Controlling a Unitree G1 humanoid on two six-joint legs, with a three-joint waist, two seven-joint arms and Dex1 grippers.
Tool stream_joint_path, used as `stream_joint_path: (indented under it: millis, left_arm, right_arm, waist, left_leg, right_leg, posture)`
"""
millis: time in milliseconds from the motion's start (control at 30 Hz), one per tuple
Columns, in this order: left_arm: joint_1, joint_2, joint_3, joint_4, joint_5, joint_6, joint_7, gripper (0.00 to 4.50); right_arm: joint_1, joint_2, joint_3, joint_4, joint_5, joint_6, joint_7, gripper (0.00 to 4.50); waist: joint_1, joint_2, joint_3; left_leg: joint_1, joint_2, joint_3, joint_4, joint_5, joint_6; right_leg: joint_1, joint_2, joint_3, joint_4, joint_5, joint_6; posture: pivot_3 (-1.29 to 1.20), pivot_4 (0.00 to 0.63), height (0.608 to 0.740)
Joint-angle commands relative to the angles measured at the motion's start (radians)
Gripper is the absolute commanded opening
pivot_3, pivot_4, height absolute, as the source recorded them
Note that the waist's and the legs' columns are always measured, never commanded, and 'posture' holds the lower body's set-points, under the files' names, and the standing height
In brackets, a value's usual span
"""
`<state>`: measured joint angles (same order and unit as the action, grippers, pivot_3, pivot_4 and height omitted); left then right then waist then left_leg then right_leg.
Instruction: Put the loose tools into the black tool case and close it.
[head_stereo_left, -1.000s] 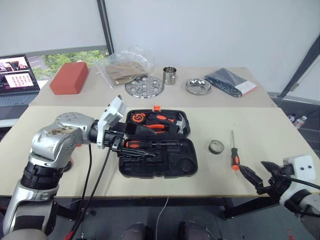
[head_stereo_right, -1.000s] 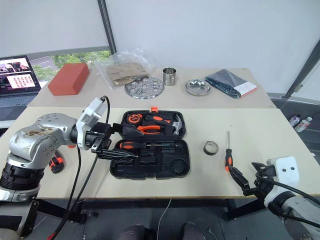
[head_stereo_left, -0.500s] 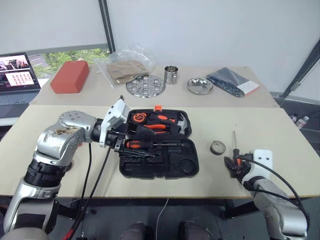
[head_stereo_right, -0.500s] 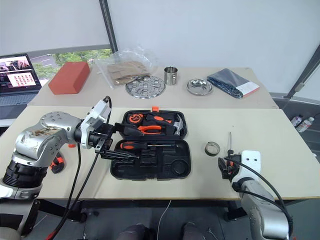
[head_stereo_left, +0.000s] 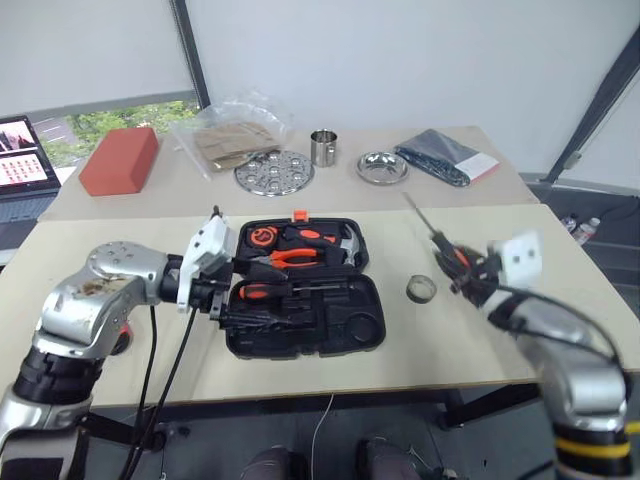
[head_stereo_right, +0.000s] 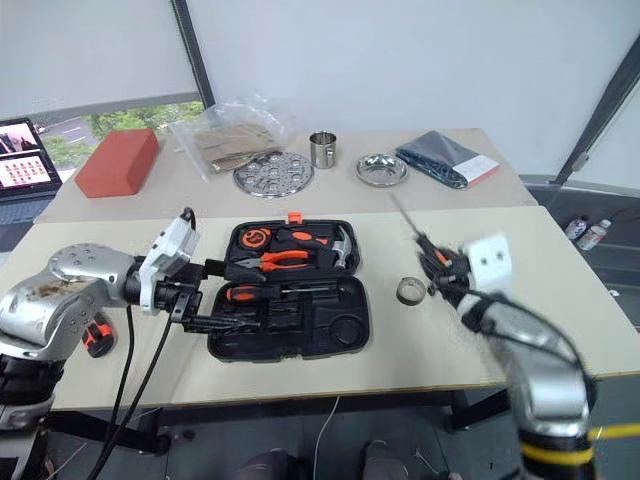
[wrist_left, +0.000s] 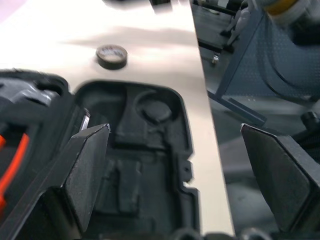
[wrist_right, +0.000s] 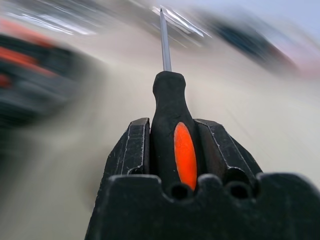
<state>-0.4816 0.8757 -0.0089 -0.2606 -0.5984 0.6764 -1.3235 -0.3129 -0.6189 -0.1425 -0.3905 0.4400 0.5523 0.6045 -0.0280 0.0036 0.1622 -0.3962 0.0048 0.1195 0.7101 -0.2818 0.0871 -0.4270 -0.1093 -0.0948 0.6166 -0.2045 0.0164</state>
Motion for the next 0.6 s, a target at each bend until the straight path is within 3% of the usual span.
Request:
stream_joint_path:
  millis: [33,133,267,600]
  left_arm:
    - [0.051,0.063,0.064,-0.054,-0.023,-0.007,-0.013,4.50]
    - [0.065,0.066,0.074,-0.054,-0.006,-0.027,0.025,4.50]
    - [0.063,0.064,0.082,-0.062,-0.020,-0.015,0.051,4.50]
    - [0.061,0.063,0.085,-0.051,-0.024,-0.020,0.087,4.50]
  right_arm:
    - [-0.086,-0.096,0.189,0.066,0.032,-0.050,0.365,1.02]
    - [-0.202,-0.099,0.341,0.186,-0.054,-0.129,0.513,1.02]
    - [-0.339,-0.024,0.459,0.400,-0.209,-0.231,0.505,1.02]
    - [-0.391,0.012,0.511,0.570,-0.348,-0.396,0.552,1.02]
  waist:
    - [0.012,-0.001,0.000]
    - [0.020,-0.001,0.001]
    - [0.020,-0.004,0.003]
    - [0.026,-0.005,0.003]
  left_leg:
    - [0.000,0.001,0.000,0.000,-0.001,-0.001]
    - [-0.002,0.001,0.000,0.000,-0.001,-0.001]
    - [-0.006,0.000,0.000,0.003,-0.002,0.001]
    - [-0.011,-0.005,0.000,0.004,-0.001,0.001]
  right_leg:
    - [0.000,0.002,0.000,0.000,0.000,-0.003]
    - [-0.002,0.002,-0.001,0.000,0.002,-0.009]
    - [-0.004,0.001,0.000,0.000,0.004,-0.008]
    - [-0.010,-0.003,-0.001,0.008,0.003,-0.006]
  posture:
    - [0.00,0.150,0.734]
    - [0.00,0.150,0.734]
    - [0.00,0.150,0.734]
    - [0.00,0.150,0.734]
